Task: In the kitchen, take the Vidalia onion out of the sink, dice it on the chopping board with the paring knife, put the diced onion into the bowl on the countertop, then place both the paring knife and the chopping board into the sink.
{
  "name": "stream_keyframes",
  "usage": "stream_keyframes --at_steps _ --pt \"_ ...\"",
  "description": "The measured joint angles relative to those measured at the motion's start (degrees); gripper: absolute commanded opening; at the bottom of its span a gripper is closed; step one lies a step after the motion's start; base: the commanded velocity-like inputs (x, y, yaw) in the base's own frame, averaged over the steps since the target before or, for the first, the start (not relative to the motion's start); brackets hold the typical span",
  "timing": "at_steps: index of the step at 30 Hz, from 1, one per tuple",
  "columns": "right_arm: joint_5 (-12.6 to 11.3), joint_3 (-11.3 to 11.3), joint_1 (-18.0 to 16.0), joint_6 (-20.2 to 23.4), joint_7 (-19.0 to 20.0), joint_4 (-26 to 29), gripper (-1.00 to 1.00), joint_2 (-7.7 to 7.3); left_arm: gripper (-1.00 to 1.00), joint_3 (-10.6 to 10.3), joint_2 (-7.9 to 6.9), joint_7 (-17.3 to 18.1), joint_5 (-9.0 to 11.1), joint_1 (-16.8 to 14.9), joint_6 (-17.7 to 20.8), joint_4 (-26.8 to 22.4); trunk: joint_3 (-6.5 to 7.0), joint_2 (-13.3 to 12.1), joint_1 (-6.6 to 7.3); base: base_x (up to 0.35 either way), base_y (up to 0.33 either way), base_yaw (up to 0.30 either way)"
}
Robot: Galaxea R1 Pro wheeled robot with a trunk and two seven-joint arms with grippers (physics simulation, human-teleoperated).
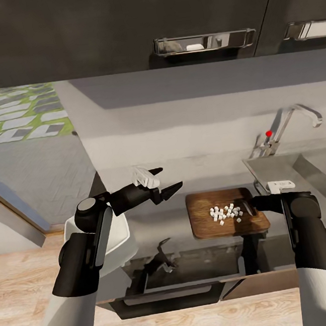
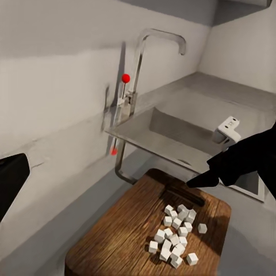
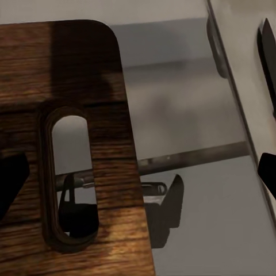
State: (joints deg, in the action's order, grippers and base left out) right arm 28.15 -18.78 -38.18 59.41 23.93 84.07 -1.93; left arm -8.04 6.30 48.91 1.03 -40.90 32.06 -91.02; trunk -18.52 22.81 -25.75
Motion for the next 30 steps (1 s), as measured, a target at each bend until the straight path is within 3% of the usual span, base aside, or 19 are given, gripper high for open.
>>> stream_keyframes --at_steps 30 --pt "-0.02 0.0 0.0 0.0 0.0 0.02 1.0 0.0 1.0 0.0 0.0 0.01 0.0 0.0 -0.01 0.0 -0.81 0.0 0.0 0.014 0.0 -0.017"
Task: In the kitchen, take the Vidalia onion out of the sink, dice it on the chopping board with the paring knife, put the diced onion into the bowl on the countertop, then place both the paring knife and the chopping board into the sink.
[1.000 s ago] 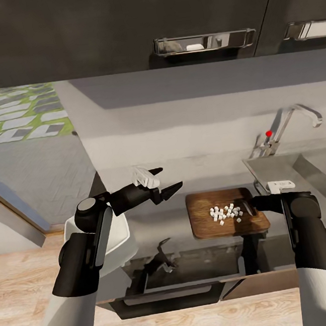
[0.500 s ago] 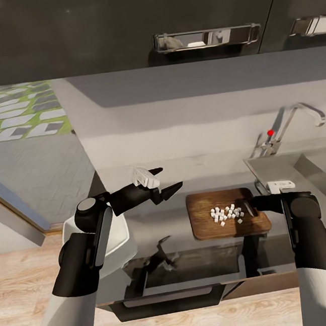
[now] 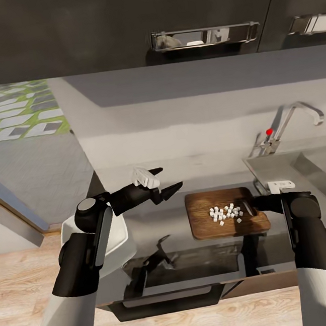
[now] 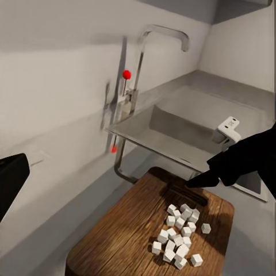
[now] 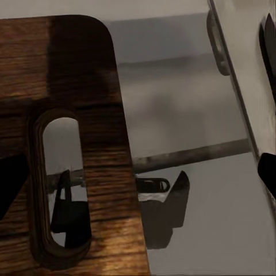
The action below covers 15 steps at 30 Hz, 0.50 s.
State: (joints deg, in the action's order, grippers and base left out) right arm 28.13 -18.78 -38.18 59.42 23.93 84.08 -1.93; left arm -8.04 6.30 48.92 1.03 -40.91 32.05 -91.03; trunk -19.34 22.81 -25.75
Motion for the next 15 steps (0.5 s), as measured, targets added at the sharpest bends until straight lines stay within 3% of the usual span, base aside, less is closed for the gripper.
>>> stream_keyframes --at_steps 15 --pt "0.02 0.0 0.0 0.0 0.0 -0.01 1.0 0.0 1.0 0.0 0.0 0.01 0.0 0.0 -0.01 0.0 -0.43 0.0 0.0 0.0 0.0 -0.025"
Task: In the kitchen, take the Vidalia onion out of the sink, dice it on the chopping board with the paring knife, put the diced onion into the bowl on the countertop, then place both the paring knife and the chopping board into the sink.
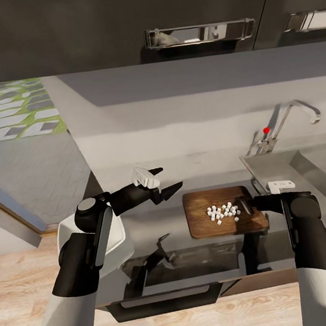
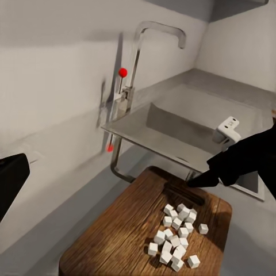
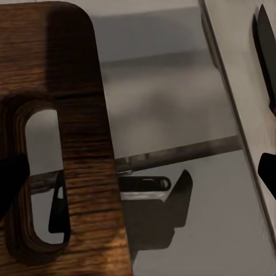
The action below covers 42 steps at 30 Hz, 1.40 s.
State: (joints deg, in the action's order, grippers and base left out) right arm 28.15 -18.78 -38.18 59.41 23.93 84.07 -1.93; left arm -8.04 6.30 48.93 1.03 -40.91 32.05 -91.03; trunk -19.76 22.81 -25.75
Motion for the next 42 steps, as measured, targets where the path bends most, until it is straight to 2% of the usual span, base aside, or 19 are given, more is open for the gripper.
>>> stream_keyframes --at_steps 14,19,21,22,23,26,31,42 --pt "0.0 0.0 0.0 0.0 0.0 0.0 1.0 0.0 1.0 0.06 -0.06 0.09 0.0 0.0 0.08 0.0 -1.04 0.0 0.0 0.0 0.0 0.0" --pt "0.0 0.0 0.0 0.0 0.0 0.03 1.0 0.0 1.0 1.14 -0.77 0.67 0.03 0.0 0.19 0.01 -1.06 0.01 0.0 0.0 0.0 0.0" --pt "0.0 0.0 0.0 0.0 0.0 0.02 1.0 0.0 1.0 1.97 -1.57 1.24 0.05 0.0 0.27 0.01 -1.06 0.01 0.0 0.0 0.0 0.0" --pt "-0.01 0.0 0.0 0.0 0.0 0.03 1.0 0.0 1.0 4.1 -3.05 5.04 0.09 0.0 0.68 0.01 -1.06 0.01 0.0 0.0 0.0 0.0" --pt "0.0 0.0 0.0 0.0 0.0 0.02 1.0 0.0 1.0 5.46 -3.43 7.18 0.14 0.0 0.81 0.02 -1.06 0.01 0.0 0.0 0.0 0.0" --pt "-0.01 0.0 0.0 0.0 0.0 0.03 1.0 0.0 1.0 11.44 -3.97 15.22 0.16 0.0 1.02 0.06 -1.06 0.01 0.0 0.0 0.0 0.0" --pt "0.0 0.02 0.0 0.0 0.0 0.01 1.0 0.0 1.0 12.93 -3.84 17.13 0.09 0.0 1.43 -0.01 -1.16 0.01 0.0 0.0 0.0 0.0" --pt "0.0 0.03 0.0 0.0 0.0 0.01 1.0 0.0 1.0 12.97 -3.67 17.26 0.09 0.0 1.38 -0.02 -1.56 0.01 0.0 0.0 0.0 0.0"
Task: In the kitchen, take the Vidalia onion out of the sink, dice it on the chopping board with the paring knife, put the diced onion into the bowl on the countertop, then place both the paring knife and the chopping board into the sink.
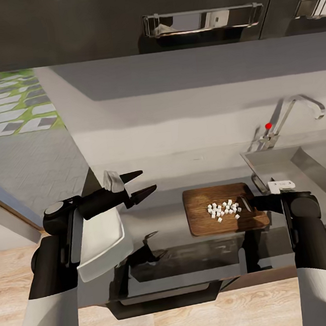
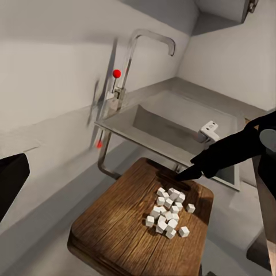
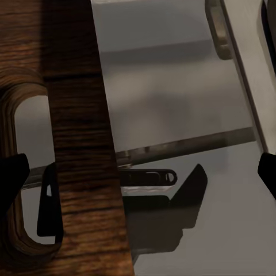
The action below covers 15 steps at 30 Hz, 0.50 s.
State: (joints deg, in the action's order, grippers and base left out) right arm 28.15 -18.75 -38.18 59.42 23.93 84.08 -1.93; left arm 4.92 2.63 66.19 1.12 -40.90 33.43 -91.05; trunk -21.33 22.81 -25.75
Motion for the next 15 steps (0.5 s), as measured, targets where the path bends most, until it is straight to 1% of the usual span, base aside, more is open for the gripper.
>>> stream_keyframes --at_steps 15 --pt "0.0 0.02 0.0 0.0 0.0 0.0 1.0 0.0 1.0 -0.01 0.04 -0.05 0.0 0.0 -0.05 0.0 -0.38 0.0 0.0 0.0 0.0 0.0"
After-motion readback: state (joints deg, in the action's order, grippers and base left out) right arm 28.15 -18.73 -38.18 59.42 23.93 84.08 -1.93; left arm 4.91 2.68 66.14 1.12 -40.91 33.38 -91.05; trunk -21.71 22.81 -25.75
